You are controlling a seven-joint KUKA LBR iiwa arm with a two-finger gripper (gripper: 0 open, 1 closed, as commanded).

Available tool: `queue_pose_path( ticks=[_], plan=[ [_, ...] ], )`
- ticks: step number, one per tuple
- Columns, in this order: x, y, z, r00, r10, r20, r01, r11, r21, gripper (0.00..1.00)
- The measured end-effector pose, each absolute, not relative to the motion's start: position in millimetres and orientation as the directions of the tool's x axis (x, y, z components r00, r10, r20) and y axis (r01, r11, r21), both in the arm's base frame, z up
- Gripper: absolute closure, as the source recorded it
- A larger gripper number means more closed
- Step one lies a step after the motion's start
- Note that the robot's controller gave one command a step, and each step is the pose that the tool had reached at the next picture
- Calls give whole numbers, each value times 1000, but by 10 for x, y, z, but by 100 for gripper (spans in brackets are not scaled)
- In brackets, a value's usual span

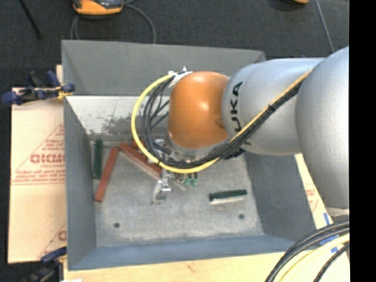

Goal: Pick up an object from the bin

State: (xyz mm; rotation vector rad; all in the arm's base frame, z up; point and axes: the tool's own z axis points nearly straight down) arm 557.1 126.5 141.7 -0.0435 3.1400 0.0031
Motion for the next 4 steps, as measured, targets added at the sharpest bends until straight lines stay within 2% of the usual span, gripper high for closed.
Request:
queue_pose_path(
  ticks=[1,2,3,4],
  plan=[
    [5940,1216,1392,-998,57,-5,57,998,-3,0],
    [6055,1103,808,-1000,23,-3,23,1000,7,100],
    [6055,1103,808,-1000,24,-3,24,1000,7,100],
    [6110,1092,1130,-1000,27,3,27,1000,1,100]
  ],
)
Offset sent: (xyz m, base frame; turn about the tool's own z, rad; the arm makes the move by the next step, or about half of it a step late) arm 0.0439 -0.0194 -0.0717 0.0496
